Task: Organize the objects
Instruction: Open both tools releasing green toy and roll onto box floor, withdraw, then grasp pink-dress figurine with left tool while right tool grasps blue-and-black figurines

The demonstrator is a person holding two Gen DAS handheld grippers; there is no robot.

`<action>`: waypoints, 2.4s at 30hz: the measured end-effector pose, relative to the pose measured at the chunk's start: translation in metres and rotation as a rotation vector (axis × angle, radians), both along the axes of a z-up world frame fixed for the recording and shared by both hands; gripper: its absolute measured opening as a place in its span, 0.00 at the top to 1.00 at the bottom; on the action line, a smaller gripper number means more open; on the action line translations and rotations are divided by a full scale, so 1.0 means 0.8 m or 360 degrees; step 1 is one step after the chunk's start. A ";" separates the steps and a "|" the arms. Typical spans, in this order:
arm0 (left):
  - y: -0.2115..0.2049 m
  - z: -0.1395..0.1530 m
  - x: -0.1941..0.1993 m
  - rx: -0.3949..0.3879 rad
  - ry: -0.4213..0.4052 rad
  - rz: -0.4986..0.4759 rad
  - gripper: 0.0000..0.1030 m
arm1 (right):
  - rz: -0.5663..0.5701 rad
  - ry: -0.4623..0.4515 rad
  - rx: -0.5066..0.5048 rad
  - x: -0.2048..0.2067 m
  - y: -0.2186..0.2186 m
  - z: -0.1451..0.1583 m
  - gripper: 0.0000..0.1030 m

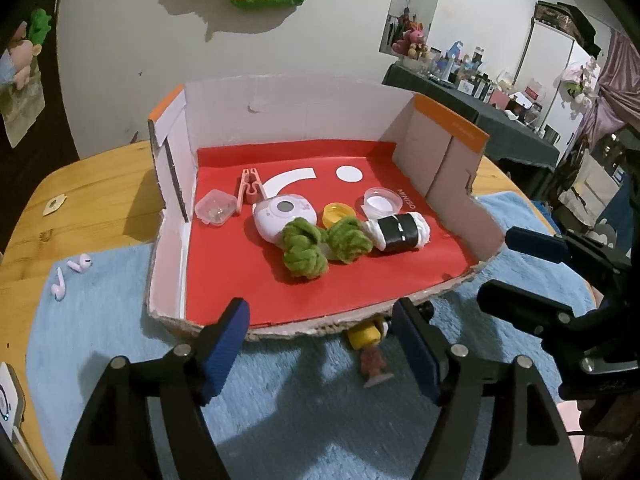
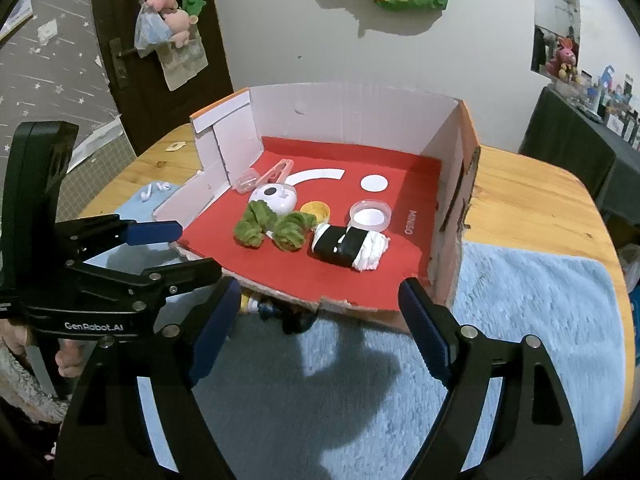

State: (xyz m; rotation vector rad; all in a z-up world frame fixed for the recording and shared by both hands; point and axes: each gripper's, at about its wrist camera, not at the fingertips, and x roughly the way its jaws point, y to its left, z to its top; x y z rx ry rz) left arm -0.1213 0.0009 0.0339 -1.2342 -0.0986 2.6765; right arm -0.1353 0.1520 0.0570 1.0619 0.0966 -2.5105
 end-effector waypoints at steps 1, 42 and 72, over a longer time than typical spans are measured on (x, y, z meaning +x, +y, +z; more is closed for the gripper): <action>0.001 0.000 0.003 -0.0003 0.0005 0.0000 0.26 | -0.0003 0.0001 -0.0005 0.002 0.002 0.000 0.18; -0.012 -0.058 0.015 -0.0157 -0.0037 0.0108 0.34 | -0.0121 -0.0134 -0.0002 0.003 -0.022 -0.071 0.17; 0.019 -0.054 0.028 -0.0177 0.0024 -0.0455 0.79 | -0.0163 -0.0112 0.0038 -0.002 -0.040 -0.079 0.50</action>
